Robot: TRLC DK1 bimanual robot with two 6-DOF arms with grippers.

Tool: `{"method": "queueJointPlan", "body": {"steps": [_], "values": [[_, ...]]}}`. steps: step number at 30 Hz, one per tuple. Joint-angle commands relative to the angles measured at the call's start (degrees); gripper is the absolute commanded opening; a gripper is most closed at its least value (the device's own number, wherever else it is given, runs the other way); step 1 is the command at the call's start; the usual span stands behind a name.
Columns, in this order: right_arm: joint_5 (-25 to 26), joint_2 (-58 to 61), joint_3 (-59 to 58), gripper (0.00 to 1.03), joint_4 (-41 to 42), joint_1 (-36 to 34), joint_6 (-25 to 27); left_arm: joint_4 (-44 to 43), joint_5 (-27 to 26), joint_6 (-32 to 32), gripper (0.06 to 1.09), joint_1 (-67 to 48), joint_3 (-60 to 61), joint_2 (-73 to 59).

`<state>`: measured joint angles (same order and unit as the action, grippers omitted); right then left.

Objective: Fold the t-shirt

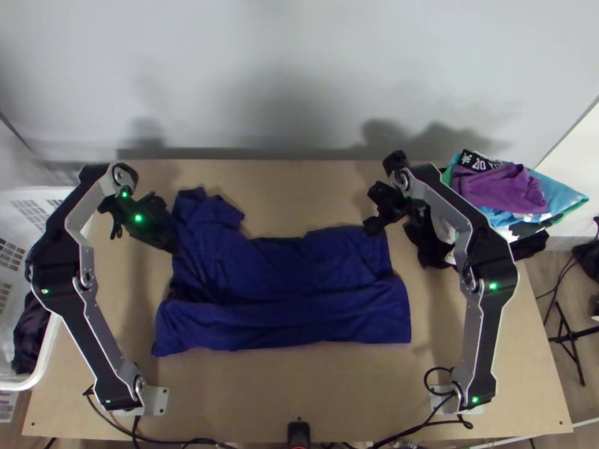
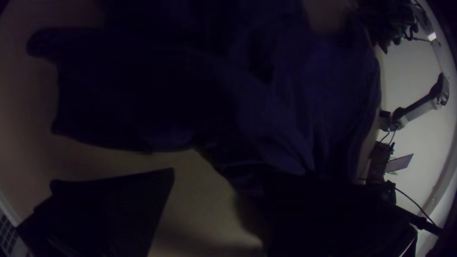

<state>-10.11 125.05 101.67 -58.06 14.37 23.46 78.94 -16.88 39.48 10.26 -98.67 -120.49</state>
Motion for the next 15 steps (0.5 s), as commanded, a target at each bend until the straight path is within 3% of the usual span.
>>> {"method": "queueJointPlan", "body": {"steps": [1,8,15], "values": [[-0.1,0.4,0.5,0.74,0.1,0.1,0.1,-0.2,1.0,1.0,0.93,1.1,1.7,0.2],[-1.1,0.6,0.7,0.69,0.1,0.7,0.1,-1.9,1.0,0.8,0.82,1.1,1.4,-0.9],[-1.6,1.1,0.8,0.64,0.1,0.9,0.1,-1.9,-0.5,-0.3,0.81,-0.4,1.5,-1.2]]}}
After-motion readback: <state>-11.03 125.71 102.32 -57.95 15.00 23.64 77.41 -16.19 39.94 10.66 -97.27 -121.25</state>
